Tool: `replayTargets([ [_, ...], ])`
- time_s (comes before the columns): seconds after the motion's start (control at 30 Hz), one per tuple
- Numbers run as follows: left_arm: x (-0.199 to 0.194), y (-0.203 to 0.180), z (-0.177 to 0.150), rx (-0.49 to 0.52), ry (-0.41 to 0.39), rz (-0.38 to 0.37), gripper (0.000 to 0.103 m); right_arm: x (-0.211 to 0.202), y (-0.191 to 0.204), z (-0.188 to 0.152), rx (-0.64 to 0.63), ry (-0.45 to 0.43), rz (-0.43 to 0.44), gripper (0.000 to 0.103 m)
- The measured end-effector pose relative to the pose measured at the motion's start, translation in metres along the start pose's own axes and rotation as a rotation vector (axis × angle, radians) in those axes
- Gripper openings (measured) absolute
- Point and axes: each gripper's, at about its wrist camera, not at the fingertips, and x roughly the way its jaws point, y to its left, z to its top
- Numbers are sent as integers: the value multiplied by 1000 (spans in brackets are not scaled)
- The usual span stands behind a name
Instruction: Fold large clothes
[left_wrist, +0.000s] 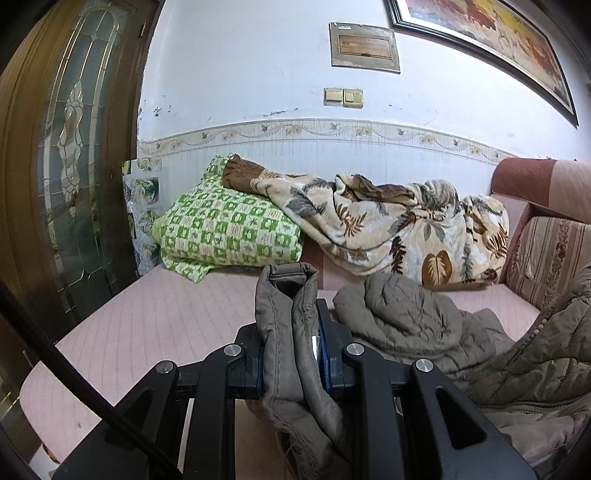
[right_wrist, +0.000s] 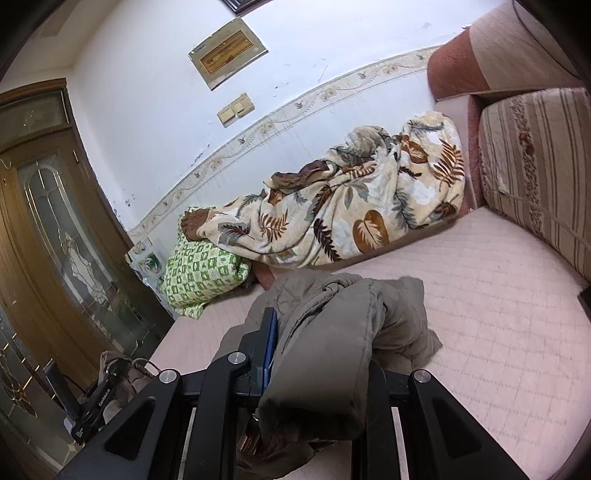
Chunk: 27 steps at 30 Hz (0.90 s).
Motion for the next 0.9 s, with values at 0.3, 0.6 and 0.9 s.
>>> replayTargets([
  [0.3,69,3,49,-81,49,-27,21,47,-6,41,32,-6,12,20],
  [0.6,175,-9,79,-136,152,-26,21,125,-29,81,80,29,-24,20],
  [0.9,279,-25,82,-119,256,23,26,201,-68,95,151,75,-96,20],
])
